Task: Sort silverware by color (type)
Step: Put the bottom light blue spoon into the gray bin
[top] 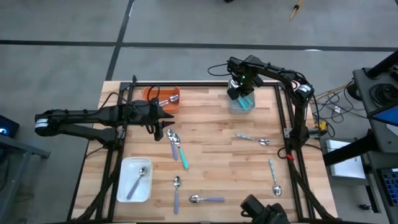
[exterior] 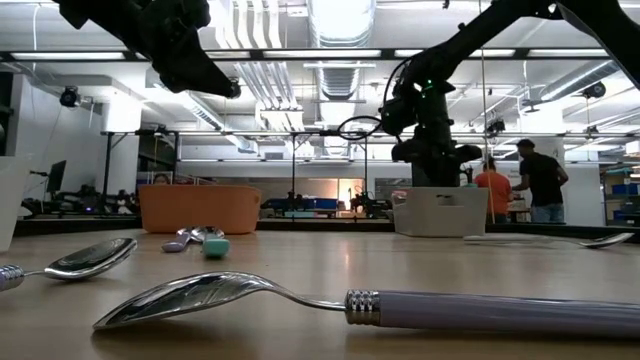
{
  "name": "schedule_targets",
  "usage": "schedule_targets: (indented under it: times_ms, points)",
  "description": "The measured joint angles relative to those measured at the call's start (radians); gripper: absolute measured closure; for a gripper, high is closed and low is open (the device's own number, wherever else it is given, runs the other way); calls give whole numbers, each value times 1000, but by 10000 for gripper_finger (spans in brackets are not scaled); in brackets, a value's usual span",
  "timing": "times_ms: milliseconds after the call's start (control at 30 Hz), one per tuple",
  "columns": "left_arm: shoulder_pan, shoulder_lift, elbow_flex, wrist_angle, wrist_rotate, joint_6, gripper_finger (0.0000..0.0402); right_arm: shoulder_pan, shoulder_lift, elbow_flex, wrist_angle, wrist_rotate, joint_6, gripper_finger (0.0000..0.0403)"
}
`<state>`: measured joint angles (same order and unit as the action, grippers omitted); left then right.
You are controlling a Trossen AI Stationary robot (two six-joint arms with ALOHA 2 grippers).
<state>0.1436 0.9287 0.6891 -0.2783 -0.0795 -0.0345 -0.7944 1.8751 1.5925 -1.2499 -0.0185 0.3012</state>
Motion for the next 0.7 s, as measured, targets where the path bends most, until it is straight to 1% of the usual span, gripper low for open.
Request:
schedule_targets:
  times_ms: [467,700]
  points:
    - [0,0,0,0,0,0,293,5,0,-17,33,17,5,358]
    - [0,0,0,0,0,0,293,5,0,-70,84,19,0,358]
